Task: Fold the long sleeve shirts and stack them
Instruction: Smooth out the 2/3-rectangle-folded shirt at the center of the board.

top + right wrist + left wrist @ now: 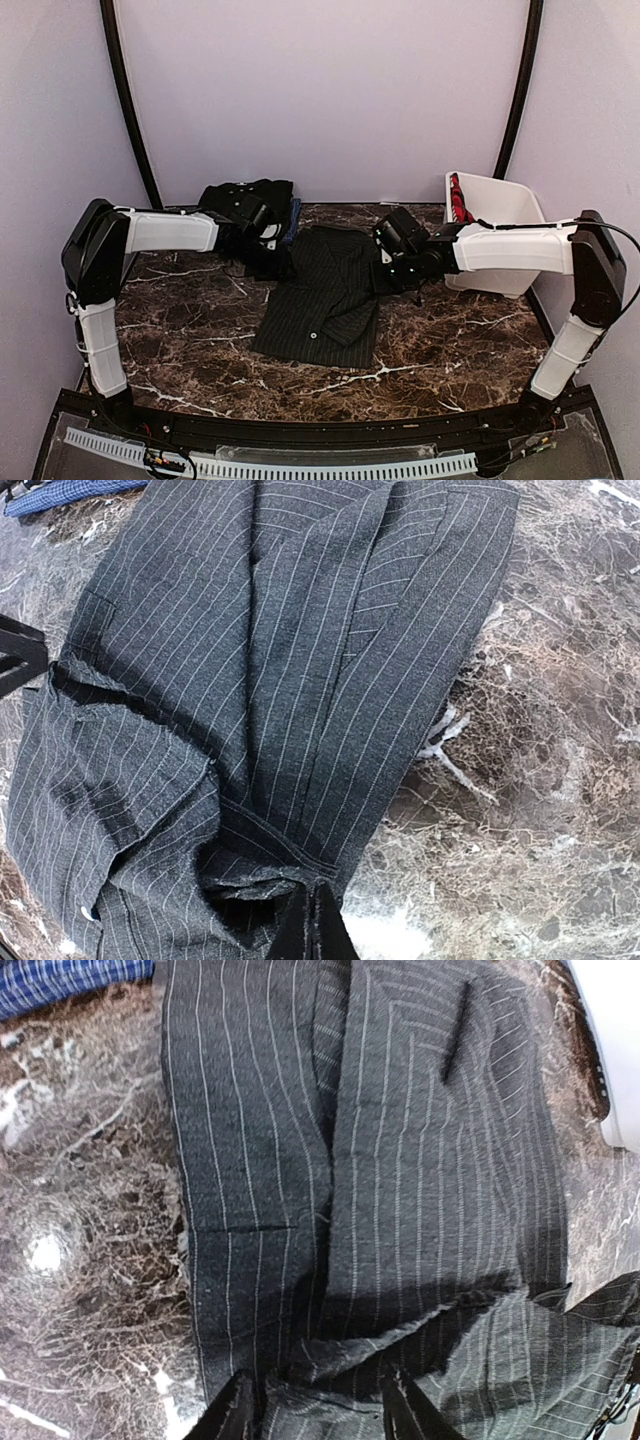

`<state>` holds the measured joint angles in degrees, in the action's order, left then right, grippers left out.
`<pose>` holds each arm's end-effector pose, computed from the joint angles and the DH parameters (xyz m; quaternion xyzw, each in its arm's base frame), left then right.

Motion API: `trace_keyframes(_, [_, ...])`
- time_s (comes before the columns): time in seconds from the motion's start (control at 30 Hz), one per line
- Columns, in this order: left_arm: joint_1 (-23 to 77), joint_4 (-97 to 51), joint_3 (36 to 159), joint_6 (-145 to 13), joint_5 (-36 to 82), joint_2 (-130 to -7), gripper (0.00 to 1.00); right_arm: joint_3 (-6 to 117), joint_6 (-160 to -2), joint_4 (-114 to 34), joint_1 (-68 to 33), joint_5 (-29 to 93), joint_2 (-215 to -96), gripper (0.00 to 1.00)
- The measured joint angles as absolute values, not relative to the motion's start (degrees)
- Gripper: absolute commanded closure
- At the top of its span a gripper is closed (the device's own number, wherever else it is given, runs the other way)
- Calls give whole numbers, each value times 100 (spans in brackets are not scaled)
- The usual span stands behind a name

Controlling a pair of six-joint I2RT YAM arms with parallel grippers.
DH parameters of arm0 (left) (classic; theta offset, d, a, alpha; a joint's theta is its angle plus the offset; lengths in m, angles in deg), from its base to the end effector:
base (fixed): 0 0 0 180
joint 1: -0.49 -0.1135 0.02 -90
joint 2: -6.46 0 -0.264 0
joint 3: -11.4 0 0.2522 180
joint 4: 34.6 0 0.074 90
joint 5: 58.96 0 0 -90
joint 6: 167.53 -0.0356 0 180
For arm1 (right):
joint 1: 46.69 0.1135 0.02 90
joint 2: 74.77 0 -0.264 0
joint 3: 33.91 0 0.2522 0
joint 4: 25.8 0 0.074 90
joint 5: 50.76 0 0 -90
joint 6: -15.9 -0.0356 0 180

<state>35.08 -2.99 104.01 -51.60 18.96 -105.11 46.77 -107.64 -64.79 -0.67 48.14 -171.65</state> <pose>0.3454 -0.2472 0.1930 0.1061 0.9308 -0.2546 0.2398 0.2513 0.2524 0.2156 -0.0803 0.9482 0.1339 0.2766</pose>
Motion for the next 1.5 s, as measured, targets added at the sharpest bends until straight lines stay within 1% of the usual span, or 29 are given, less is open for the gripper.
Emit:
trace_keyframes(0.17, [3508,-275,10505,-5135,1842,-10815,61,4675,-10764,-6444,-67,4795,-17165,100])
trace_keyframes(0.23, [3508,-273,10549,-5129,1831,-10911,65,4677,-10764,-6436,-64,4786,-17165,100])
trace_keyframes(0.3, [3508,-273,10580,-5114,1813,-10977,72,4677,-10764,-6431,-64,4784,-17165,100])
trace_keyframes(0.33, [3508,-273,10589,-5107,1802,-10992,79,4675,-10766,-6429,-64,4784,-17165,100])
trace_keyframes(0.37, [3508,-271,10593,-5094,1787,-10994,82,4677,-10766,-6423,-64,4784,-17165,100])
trace_keyframes(0.4, [3508,-260,10610,-5068,1774,-10994,89,4677,-10764,-6416,-64,4784,-17165,100])
trace_keyframes(0.47, [3508,-223,10674,-5090,1737,-10994,95,4675,-10764,-6407,-64,4784,-17165,100])
trace_keyframes(0.57, [3508,-194,10739,-5070,1695,-10994,99,4677,-10766,-6401,-64,4786,-17165,100])
trace_keyframes(0.8, [3508,-103,10737,-5079,1724,-10865,100,4675,-10788,-6407,-67,4843,-17165,100])
trace_keyframes(1.07, [3508,-297,10466,-5076,1971,-10113,100,4624,-10917,-6429,-156,4987,-17165,100])
trace_keyframes(1.33, [3482,-588,10464,-5020,2156,-10306,100,4624,-10941,-6348,-370,5022,-17458,100])
trace_keyframes(1.37, [3471,-610,10464,-4993,2191,-10365,100,4622,-10943,-6333,-403,5022,-17512,99])
trace_keyframes(1.4, [3453,-625,10464,-4965,2228,-10456,100,4624,-10943,-6322,-447,5020,-17569,93])
trace_keyframes(1.43, [3443,-627,10464,-4941,2259,-10526,100,4629,-10939,-6318,-477,5022,-17606,87])
trace_keyframes(1.5, [3414,-625,10464,-4895,2325,-10690,93,4648,-10948,-6315,-517,5020,-17635,71])
